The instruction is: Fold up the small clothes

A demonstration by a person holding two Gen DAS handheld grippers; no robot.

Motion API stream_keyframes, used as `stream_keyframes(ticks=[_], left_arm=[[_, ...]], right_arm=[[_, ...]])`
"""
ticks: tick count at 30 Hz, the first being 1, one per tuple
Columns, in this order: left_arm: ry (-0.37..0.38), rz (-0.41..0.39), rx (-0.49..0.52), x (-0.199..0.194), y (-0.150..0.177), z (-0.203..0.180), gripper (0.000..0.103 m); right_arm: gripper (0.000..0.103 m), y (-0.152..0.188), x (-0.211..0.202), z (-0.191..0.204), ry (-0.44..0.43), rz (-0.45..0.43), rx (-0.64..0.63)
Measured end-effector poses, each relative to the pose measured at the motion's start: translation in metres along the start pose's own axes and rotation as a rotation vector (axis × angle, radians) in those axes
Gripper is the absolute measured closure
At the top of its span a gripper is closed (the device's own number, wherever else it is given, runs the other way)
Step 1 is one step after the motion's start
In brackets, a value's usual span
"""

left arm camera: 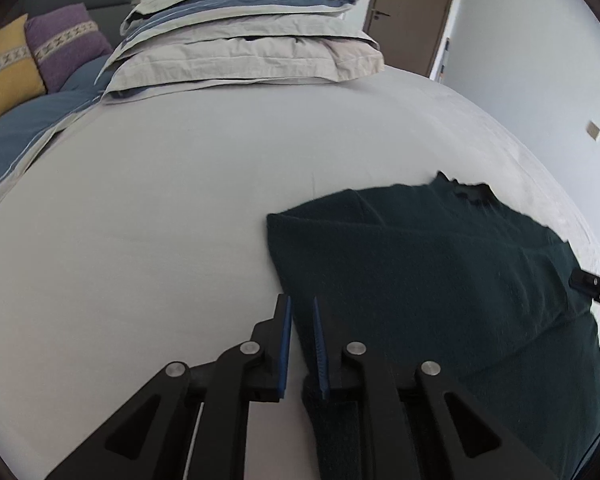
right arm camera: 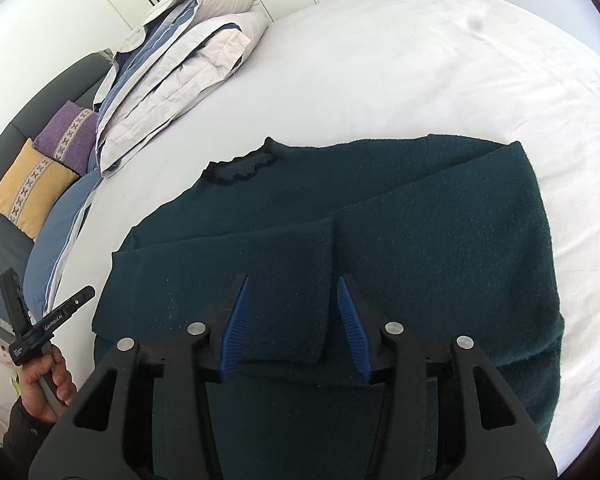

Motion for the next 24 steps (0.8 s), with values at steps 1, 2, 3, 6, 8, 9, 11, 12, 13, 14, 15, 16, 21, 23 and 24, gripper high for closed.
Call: stream_keyframes(ticks=[1,2,3,6,8,9,11,12,13,14,15,16,21,23,24], left_arm=[[-0.022,-0.006,0.042,-0.001,0.005,-0.007,0.090],[-0.038,-0.006,0.075,0.001,0.009,-0.014,0.090],[-0.050,0.004,0.093,0.004,0.013,-0.017,0.090],[-0.098,0.038,0.105,0.020,0.024,-0.015,0.082],[-0.097,0.044,0.077,0.023,0.025,-0.007,0.076],[-0.092,0.051,0.071,0.023,0.024,-0.005,0.075],[-0.090,0.055,0.071,0.025,0.025,-0.003,0.075],[-0.089,0.054,0.071,0.025,0.025,-0.004,0.075],[-0.092,0.052,0.073,0.025,0.026,-0.004,0.075],[-0.099,0.050,0.079,0.026,0.027,-0.005,0.075],[-0.108,0.049,0.086,0.026,0.027,-0.007,0.075],[-0.116,0.047,0.093,0.027,0.028,-0.009,0.075],[-0.104,0.038,0.068,0.024,0.027,-0.005,0.068],[-0.110,0.035,0.039,0.022,0.027,0.000,0.059],[-0.105,0.037,0.023,0.021,0.027,0.003,0.056]], right_arm=[[0.059,0.003,0.002,0.004,0.011,0.013,-0.019],[0.059,0.005,0.004,0.008,0.029,0.023,-0.042],[0.059,0.008,0.007,0.011,0.055,0.037,-0.068],[0.062,0.017,0.022,0.007,0.135,0.103,-0.084],[0.072,0.019,0.020,0.002,0.135,0.093,-0.074],[0.076,0.019,0.018,0.000,0.142,0.091,-0.072],[0.084,0.020,0.014,-0.002,0.151,0.088,-0.067],[0.084,0.020,0.012,-0.002,0.157,0.085,-0.064],[0.085,0.020,0.011,-0.003,0.160,0.081,-0.060],[0.085,0.021,0.011,-0.004,0.157,0.079,-0.055],[0.085,0.021,0.011,-0.005,0.155,0.075,-0.052],[0.085,0.022,0.012,-0.009,0.154,0.068,-0.053],[0.084,0.016,0.005,-0.013,0.144,0.047,-0.001],[0.081,0.015,-0.005,-0.008,0.150,-0.005,-0.014],[0.081,0.017,-0.005,-0.010,0.176,-0.004,-0.022]])
Point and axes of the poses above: each gripper's, at about its wrist camera, not at the fingertips, and x roughly the way its jaws point, z to its left, y to its underside, the point moved 2 cm from there along x, roughly the way its jaws point, and after that the axes turned 5 degrees about -y, right-handed, at the moved point
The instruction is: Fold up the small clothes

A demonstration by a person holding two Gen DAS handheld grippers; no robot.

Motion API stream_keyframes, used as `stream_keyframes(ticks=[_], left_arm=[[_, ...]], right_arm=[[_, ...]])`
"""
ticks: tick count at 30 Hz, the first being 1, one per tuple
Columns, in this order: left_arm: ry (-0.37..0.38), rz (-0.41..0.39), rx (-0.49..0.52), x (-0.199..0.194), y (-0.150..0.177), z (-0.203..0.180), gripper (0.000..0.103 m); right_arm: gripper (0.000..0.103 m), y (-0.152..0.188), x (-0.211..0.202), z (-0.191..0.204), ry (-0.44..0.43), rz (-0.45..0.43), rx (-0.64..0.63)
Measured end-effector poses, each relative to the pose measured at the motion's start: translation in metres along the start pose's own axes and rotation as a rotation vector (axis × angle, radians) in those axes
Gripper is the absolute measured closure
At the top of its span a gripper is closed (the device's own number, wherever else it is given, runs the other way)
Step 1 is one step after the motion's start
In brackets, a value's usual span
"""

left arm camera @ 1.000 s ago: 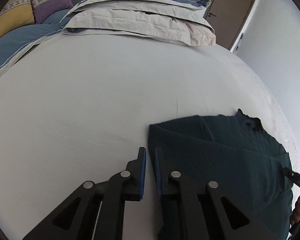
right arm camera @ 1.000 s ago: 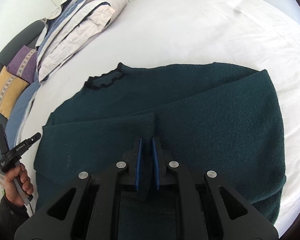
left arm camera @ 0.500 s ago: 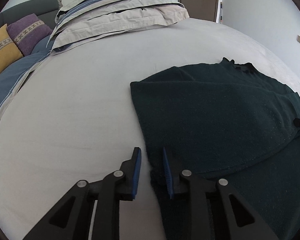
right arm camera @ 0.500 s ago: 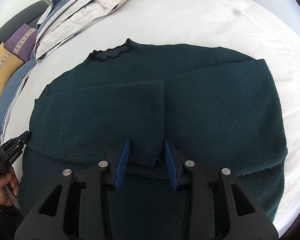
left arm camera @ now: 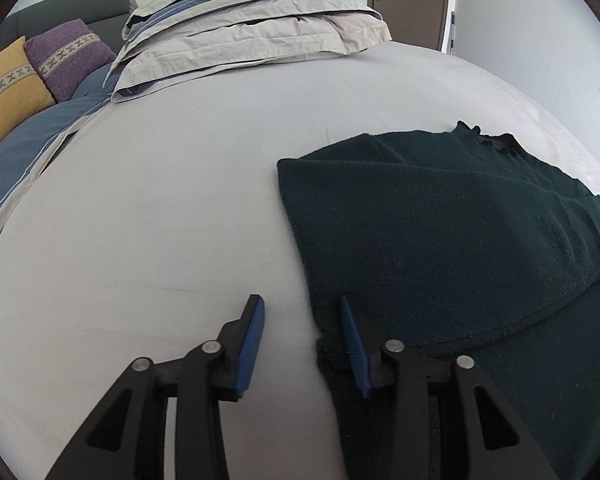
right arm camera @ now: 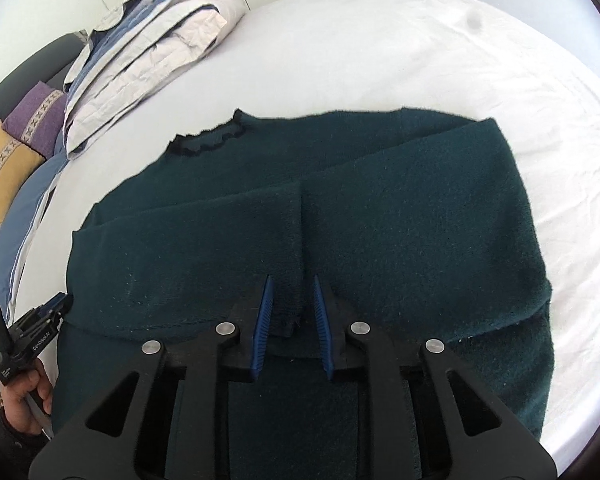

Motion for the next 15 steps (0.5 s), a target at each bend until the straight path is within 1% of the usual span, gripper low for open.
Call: stream_keyframes(ticks=[1,2,3,5,7,8,9,10,11,13,15], left_arm=[[0.006,0.001,-0.013,-0.001,-0.001,0.002,0.054],[0.009,0.000,-0.025,-0.004,-0.001,0.005,0.050],[0.009,0.003,-0.035,-0.008,-0.001,0.007,0.047],[0.035,-0.006,-0.064,-0.024,0.003,0.013,0.046],[0.075,-0.028,-0.087,-0.045,0.012,0.019,0.041],[0.084,-0.035,-0.097,-0.057,0.020,0.022,0.037],[0.098,-0.041,-0.113,-0.069,0.029,0.026,0.036],[0.126,-0.040,-0.127,-0.081,0.039,0.029,0.035],[0.155,-0.037,-0.138,-0.092,0.051,0.032,0.034],[0.186,-0.023,-0.168,-0.111,0.077,0.039,0.033],[0.238,0.026,-0.212,-0.123,0.106,0.045,0.032]], right_arm=[[0.080,0.004,0.006,-0.005,0.018,0.040,0.008],[0.079,0.006,0.013,-0.010,-0.005,0.069,0.018],[0.079,0.007,0.010,-0.014,-0.034,0.054,0.020],[0.079,0.006,-0.010,-0.019,-0.050,0.023,0.067],[0.079,0.009,-0.042,-0.018,-0.128,-0.071,0.087],[0.074,0.012,-0.058,-0.015,-0.137,-0.116,0.070],[0.069,0.017,-0.075,-0.012,-0.139,-0.158,0.048],[0.054,0.026,-0.093,-0.009,-0.153,-0.200,0.034],[0.041,0.037,-0.108,-0.008,-0.170,-0.237,0.025],[0.034,0.061,-0.134,-0.005,-0.182,-0.280,0.000],[0.034,0.084,-0.149,-0.006,-0.191,-0.265,-0.021]])
Point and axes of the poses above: each gripper's, at about its wrist camera, not at the fingertips, and x roughly the way its jaws point, z to its left, y to its underside, the point moved 2 cm from there along x, roughly the way its jaws point, and after that the axes turned 5 degrees about -y, right-handed, at the moved point
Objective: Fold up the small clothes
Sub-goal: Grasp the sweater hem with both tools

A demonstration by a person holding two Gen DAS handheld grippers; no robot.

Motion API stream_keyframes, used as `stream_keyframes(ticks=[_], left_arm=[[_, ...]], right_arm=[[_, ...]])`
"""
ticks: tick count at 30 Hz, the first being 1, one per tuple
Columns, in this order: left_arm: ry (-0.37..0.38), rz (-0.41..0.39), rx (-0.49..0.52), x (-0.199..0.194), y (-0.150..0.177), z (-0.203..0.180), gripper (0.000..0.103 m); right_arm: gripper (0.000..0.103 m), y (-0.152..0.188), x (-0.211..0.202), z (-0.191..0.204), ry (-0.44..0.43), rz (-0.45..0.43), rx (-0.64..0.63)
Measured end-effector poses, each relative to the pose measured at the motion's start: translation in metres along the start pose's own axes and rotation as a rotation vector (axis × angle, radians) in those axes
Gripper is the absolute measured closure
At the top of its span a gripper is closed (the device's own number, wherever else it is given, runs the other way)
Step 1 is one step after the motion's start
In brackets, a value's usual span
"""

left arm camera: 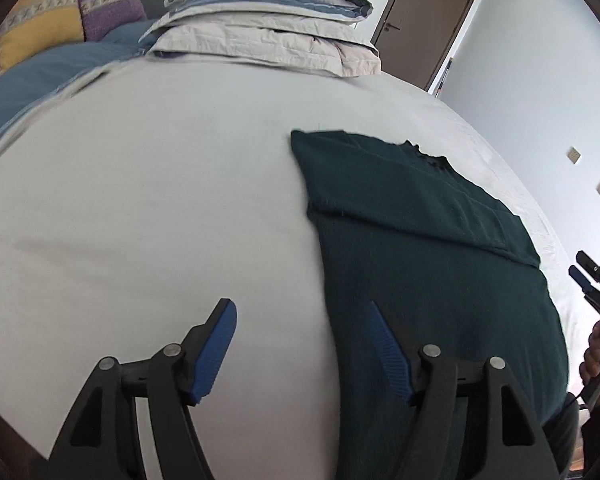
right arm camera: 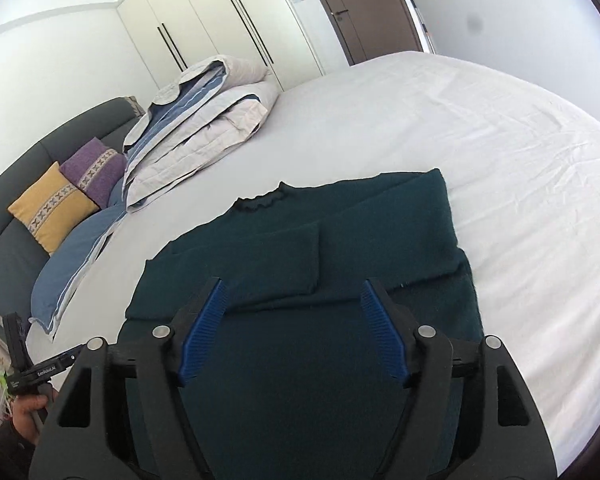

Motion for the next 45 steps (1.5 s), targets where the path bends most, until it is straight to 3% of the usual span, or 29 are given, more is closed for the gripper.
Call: stream_keyframes(ticks=[2,5,13,16,18,20,24,27,32,37,45], left_arm=[[0.038,0.071,-0.037,-0.007,0.029,0.004,0.033],[0.063,0.121,-0.012,-0.021,0.063,-0.001,0.033],[0.164,0.244,-0.047,-0.027,0.111,-0.010,0.034],[0.199,0.273,-0.053,-0.023,0.118,-0.013,0.040],[0.221,0.298,-0.064,-0.019,0.122,-0.013,0.049],[0.222,0.291,-0.061,-0.019,0.125,-0.014,0.050],[0.230,0.309,-0.076,-0.018,0.129,-0.012,0.073],[0.232,0.325,-0.065,-0.018,0.131,-0.011,0.083],[0.232,0.343,-0.042,-0.018,0.135,-0.014,0.086],[0.232,0.364,-0.035,-0.017,0.137,-0.014,0.086],[0.226,0.373,-0.018,-0.016,0.137,-0.017,0.096]], right_arm=[[0.034,0.019,-0.018,-0.002,-0.016,0.031,0.016],[0.034,0.049,-0.049,-0.010,-0.042,0.074,0.042],[0.034,0.112,-0.098,-0.021,-0.063,0.163,0.059],[0.034,0.120,-0.108,-0.030,-0.056,0.188,0.079],[0.034,0.126,-0.116,-0.034,-0.045,0.207,0.079],[0.034,0.131,-0.124,-0.038,-0.028,0.231,0.077],[0.034,0.137,-0.139,-0.049,0.031,0.273,0.076],[0.034,0.139,-0.149,-0.060,0.086,0.312,0.083],[0.035,0.147,-0.153,-0.089,0.131,0.402,0.162],[0.040,0.163,-0.143,-0.111,0.106,0.485,0.259],[0.052,0.172,-0.134,-0.115,0.149,0.590,0.190]])
Point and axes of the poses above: each gripper's, at about its wrist camera, not at the fingertips, and x roughly the way its jaws point, z to its left, y to its underside, the point moved 2 cm from there along x, roughly the way its jaws point, and after that the axes turned 5 degrees about -y, right-handed, at the moved point
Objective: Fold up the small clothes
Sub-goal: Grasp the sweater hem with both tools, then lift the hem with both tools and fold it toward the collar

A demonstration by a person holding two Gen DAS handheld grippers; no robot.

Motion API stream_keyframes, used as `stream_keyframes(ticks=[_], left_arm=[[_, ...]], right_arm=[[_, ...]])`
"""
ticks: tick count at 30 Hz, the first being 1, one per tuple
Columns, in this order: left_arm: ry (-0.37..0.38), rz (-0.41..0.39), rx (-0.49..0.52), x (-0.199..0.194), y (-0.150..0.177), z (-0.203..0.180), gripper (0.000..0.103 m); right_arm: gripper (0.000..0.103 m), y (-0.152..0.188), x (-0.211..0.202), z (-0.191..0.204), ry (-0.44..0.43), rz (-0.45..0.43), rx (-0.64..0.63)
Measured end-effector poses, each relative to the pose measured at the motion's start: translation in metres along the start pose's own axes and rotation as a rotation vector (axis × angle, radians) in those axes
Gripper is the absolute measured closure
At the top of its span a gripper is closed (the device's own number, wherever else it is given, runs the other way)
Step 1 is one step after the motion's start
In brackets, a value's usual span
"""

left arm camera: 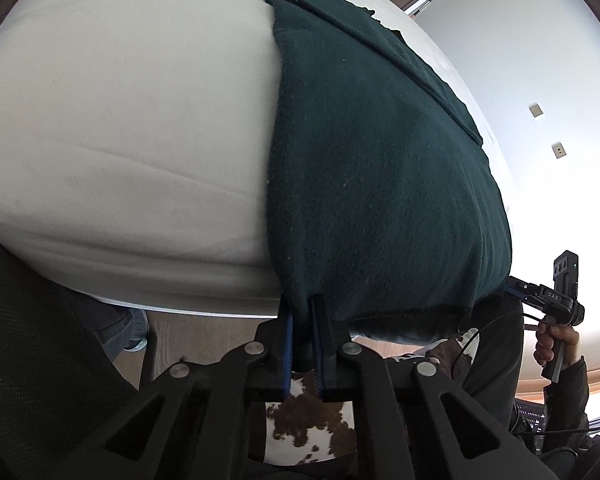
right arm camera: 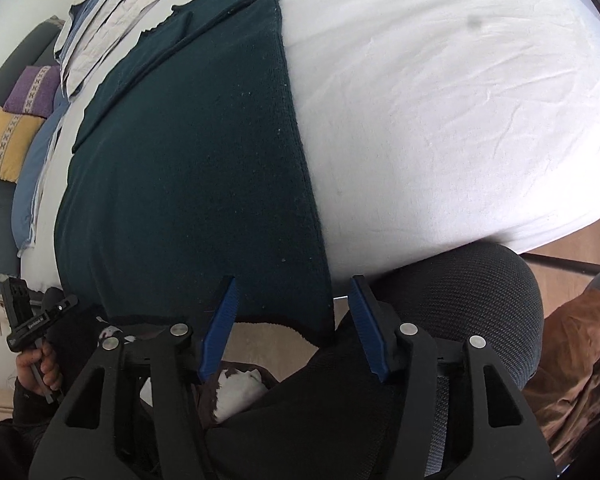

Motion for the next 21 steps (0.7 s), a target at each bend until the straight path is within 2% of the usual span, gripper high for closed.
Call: stream_keyframes(ticks=[3,5,9,10,13,16,21], left_arm=[[-0.007,-0.005,0.008,-0.001,0.001,-0.001,0.097],[-0.011,-0.006,0.017,-0.002,0.001,-0.002,0.097],[-0.016,-0.010,0.033,-0.005,0.001,-0.002,0.098],[-0.017,-0.011,0.039,-0.007,0.001,-0.003,0.098],[-0.010,-0.019,0.044,-0.013,0.001,-0.004,0.098],[0.020,-0.029,0.037,-0.022,0.001,-0.004,0.099],[0.149,-0.080,-0.025,-0.048,-0.008,-0.001,0.099]], right_arm=[[0.062,-0.003,0.005,0.002,0.031,0.047,-0.054],[0.075,-0.002,0.009,0.000,0.042,0.066,-0.071],[0.088,0.000,0.013,0.000,0.057,0.091,-0.104],[0.095,0.000,0.012,0.001,0.051,0.092,-0.103],[0.096,0.004,0.006,0.002,0.025,0.067,-0.099],[0.097,0.006,-0.007,0.001,-0.062,0.013,-0.061],[0.097,0.008,-0.040,0.010,-0.246,-0.123,-0.011]])
Point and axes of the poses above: each gripper's, at about its wrist camera, not at the fingertips, and x roughly the way its jaws point, z to its left, y to its underside, the point moved 2 cm from there along x, roughly the way its jaws point, and after that the axes turned 5 degrees about -y, right-handed, at the moved point
